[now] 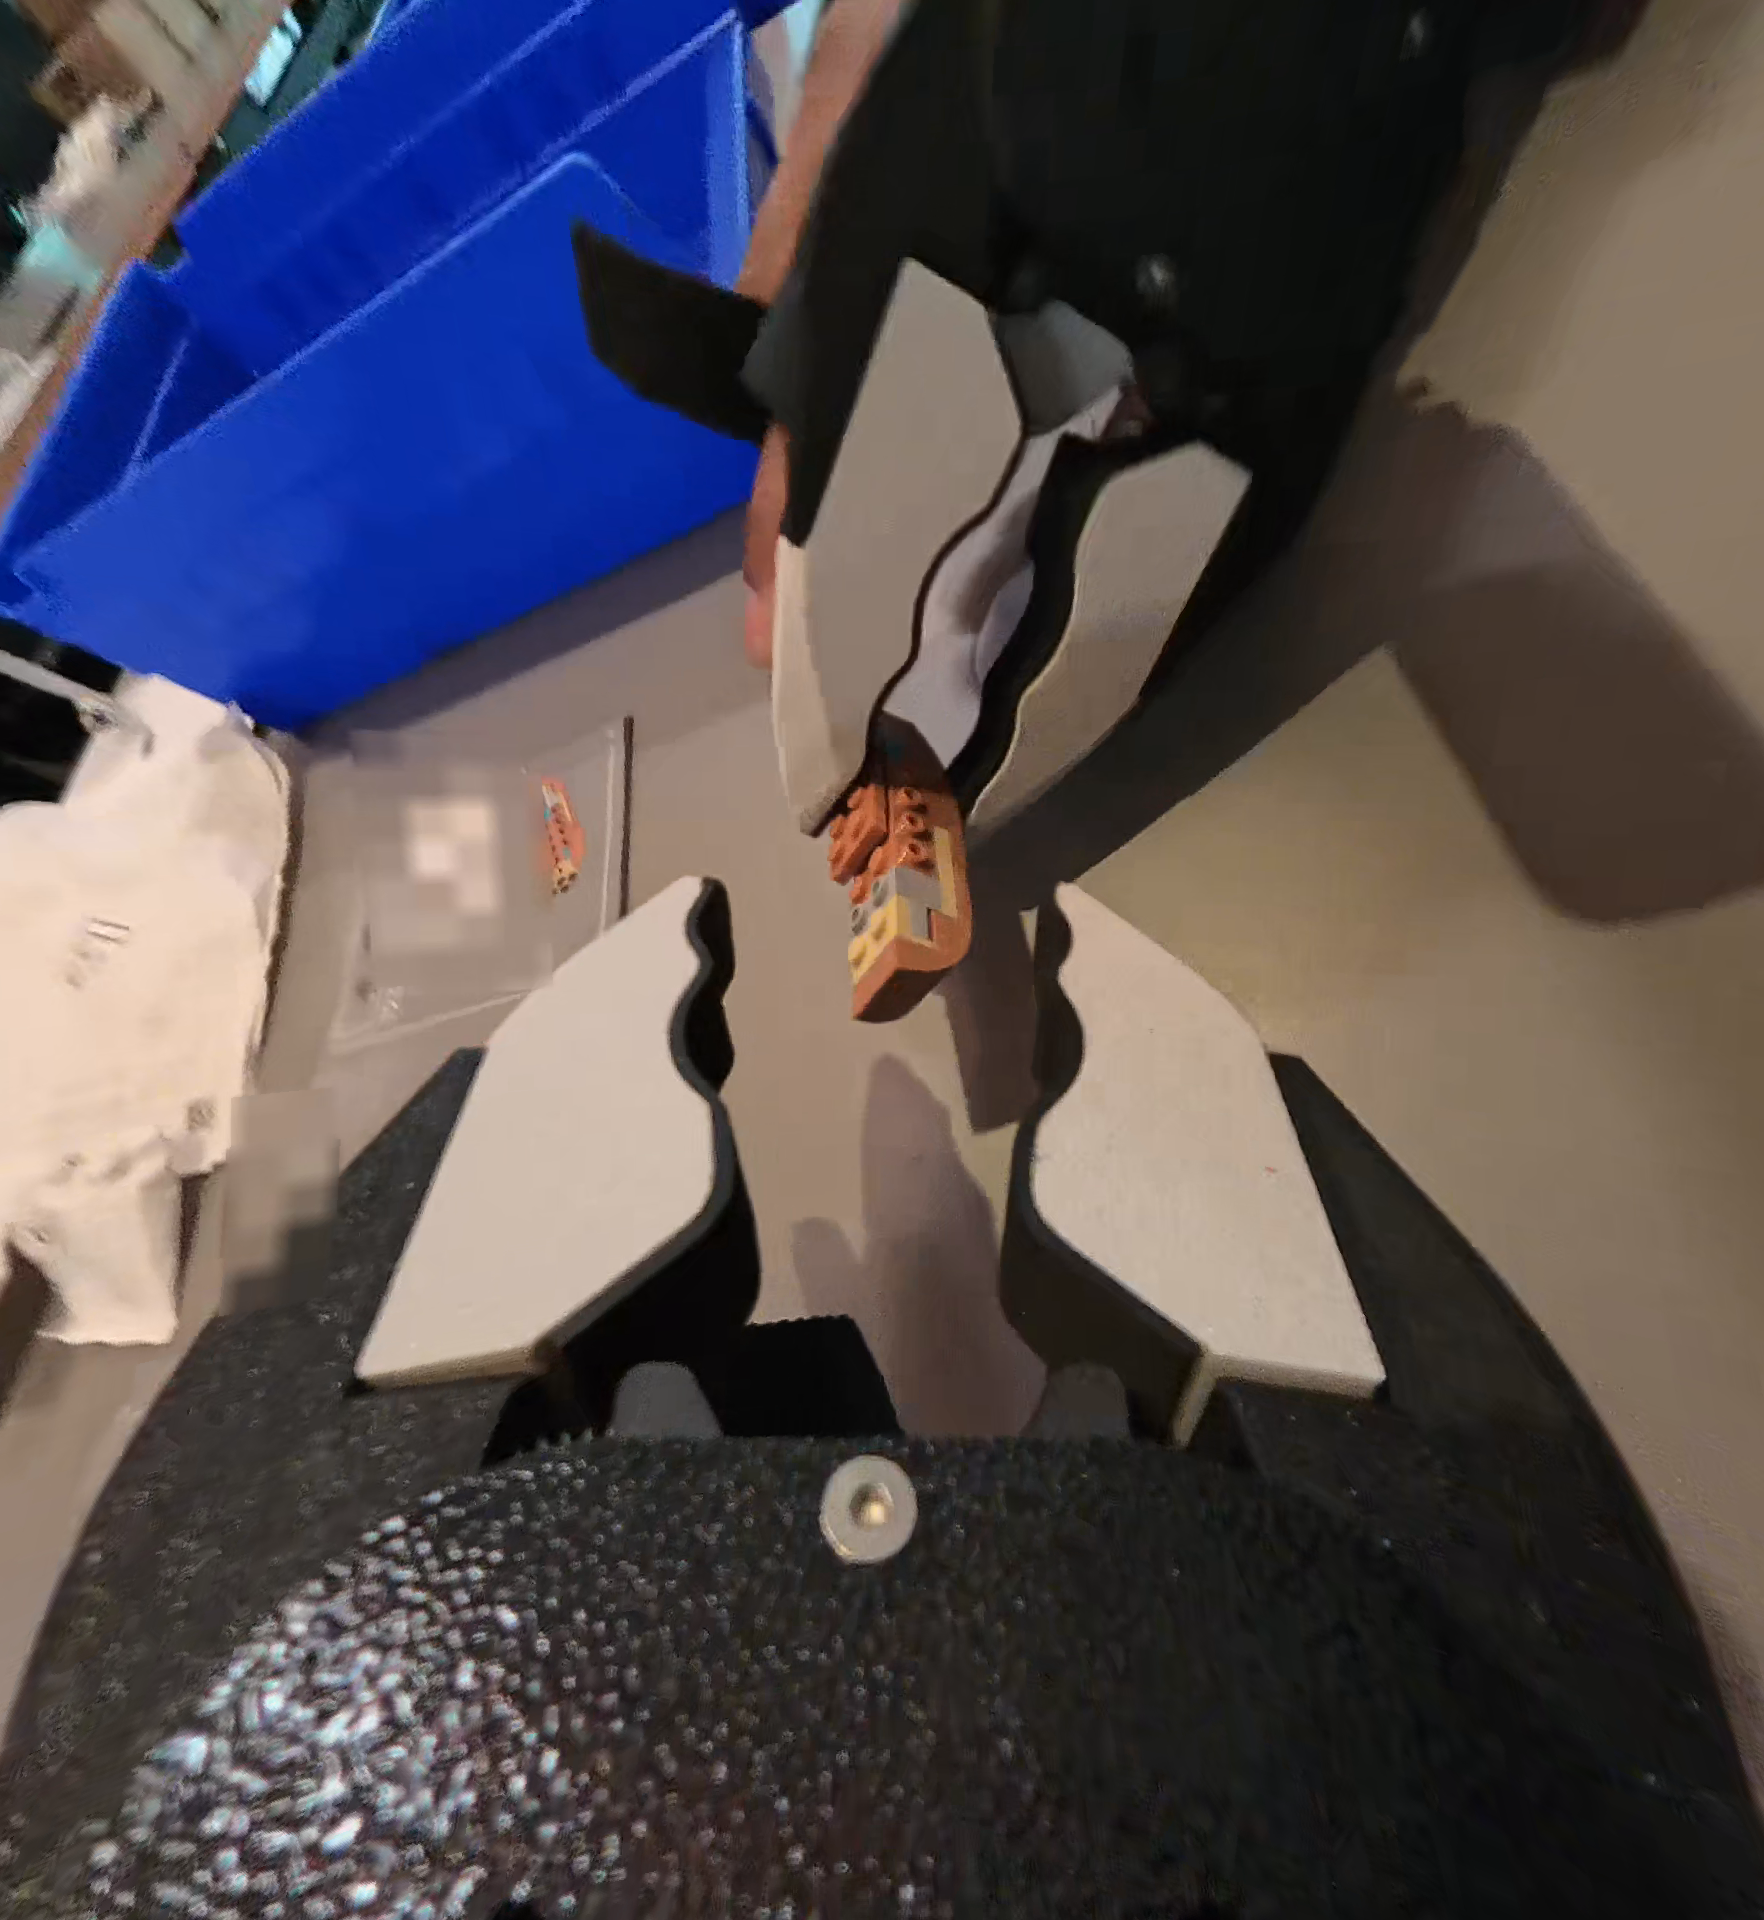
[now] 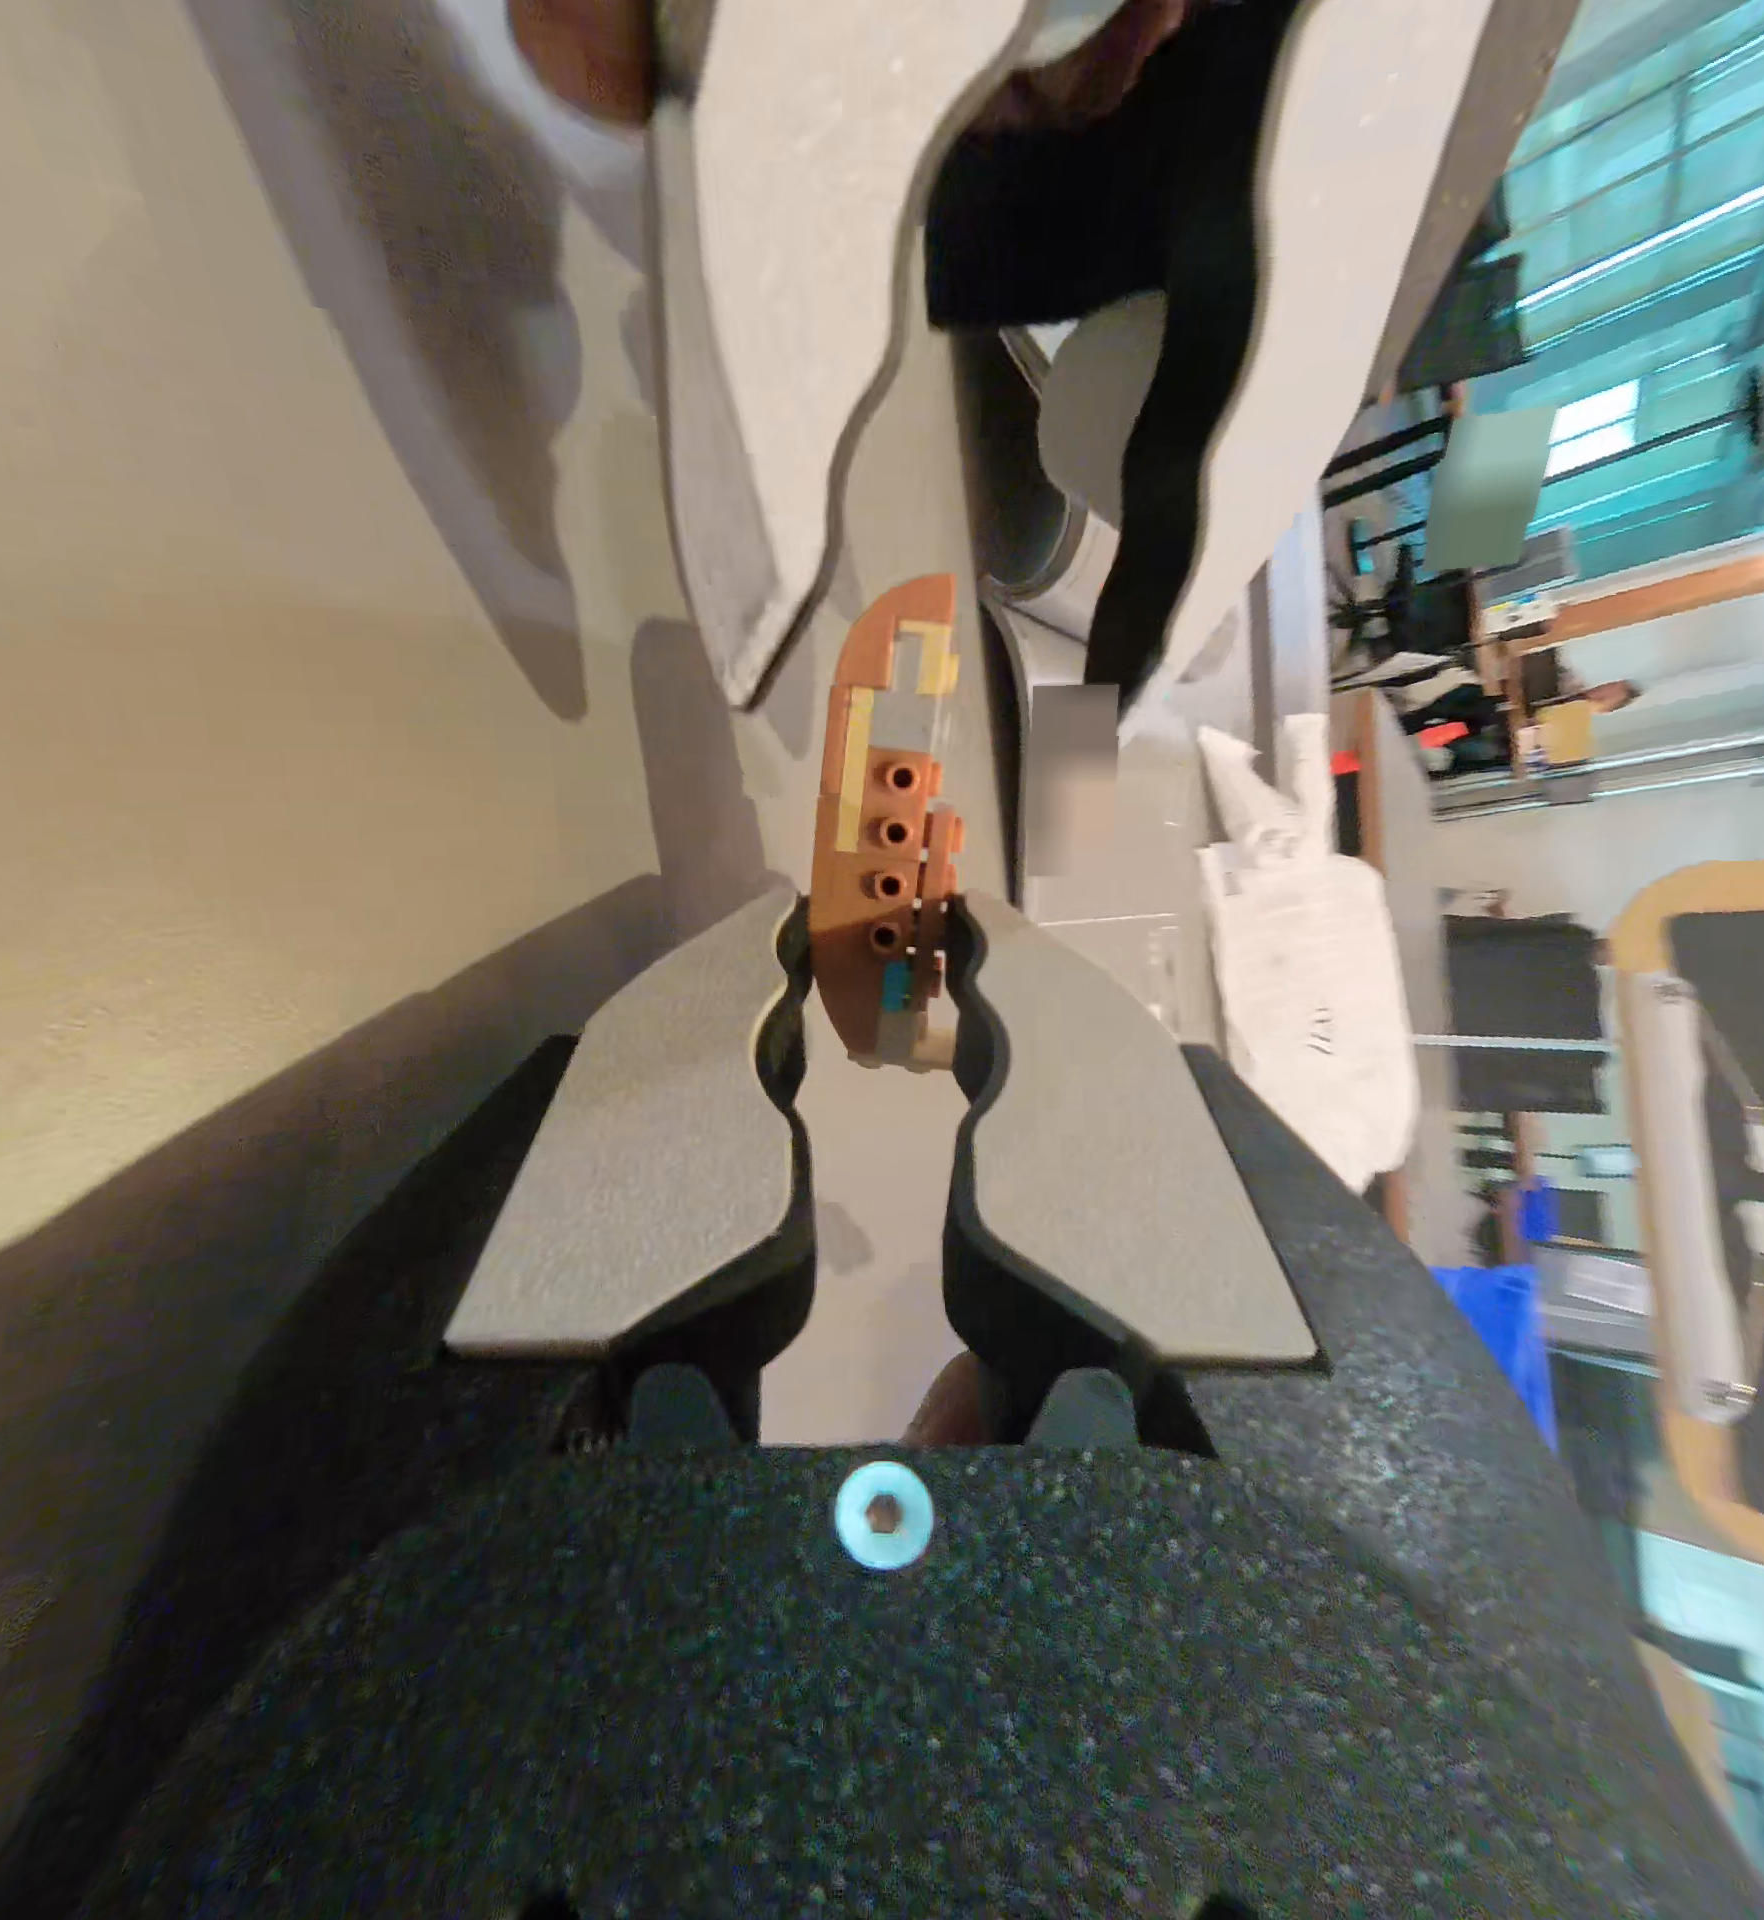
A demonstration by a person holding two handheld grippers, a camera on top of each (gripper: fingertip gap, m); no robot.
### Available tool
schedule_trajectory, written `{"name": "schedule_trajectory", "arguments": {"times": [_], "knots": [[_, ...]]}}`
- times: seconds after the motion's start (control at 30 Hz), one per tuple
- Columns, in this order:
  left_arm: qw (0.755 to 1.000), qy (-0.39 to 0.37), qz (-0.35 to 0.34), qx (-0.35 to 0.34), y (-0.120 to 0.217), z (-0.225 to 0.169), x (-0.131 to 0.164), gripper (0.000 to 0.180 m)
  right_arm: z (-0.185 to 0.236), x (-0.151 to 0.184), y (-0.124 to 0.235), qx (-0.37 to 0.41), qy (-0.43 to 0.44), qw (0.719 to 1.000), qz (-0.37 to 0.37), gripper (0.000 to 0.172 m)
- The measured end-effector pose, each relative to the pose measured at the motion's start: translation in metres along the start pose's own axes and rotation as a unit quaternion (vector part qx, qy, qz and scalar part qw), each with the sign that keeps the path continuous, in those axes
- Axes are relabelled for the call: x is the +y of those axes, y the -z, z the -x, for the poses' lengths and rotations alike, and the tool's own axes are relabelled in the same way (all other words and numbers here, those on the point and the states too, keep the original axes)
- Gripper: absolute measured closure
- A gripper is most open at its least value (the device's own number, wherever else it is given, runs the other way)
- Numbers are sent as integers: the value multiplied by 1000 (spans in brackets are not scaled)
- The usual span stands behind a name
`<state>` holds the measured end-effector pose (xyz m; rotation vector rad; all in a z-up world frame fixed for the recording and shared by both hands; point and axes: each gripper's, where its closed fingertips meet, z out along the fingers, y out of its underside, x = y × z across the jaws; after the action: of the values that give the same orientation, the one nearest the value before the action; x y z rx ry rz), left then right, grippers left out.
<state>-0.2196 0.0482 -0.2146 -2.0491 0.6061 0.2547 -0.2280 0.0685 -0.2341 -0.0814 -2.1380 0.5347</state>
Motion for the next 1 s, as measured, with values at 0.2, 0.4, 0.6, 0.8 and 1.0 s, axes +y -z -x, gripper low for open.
{"name": "schedule_trajectory", "arguments": {"times": [0.2, 0.4, 0.6, 0.8, 1.0], "knots": [[995, -91, -17, -26, -12, -6, -5, 137, 6, -8, 5, -54, -65, 996, -31, 147], [991, -125, -34, -39, -13, -8, -9, 156, 6, -13, 9, -70, -86, 993, -49, 147], [992, -114, -34, -32, -12, -9, -11, 157, 5, -15, 10, -67, -74, 994, -52, 148], [995, -96, -29, -20, -11, -11, -11, 159, 7, -17, 11, -71, -58, 995, -50, 148], [995, -91, -37, -16, -9, -12, -14, 159, 5, -18, 13, -64, -48, 995, -52, 149]]}}
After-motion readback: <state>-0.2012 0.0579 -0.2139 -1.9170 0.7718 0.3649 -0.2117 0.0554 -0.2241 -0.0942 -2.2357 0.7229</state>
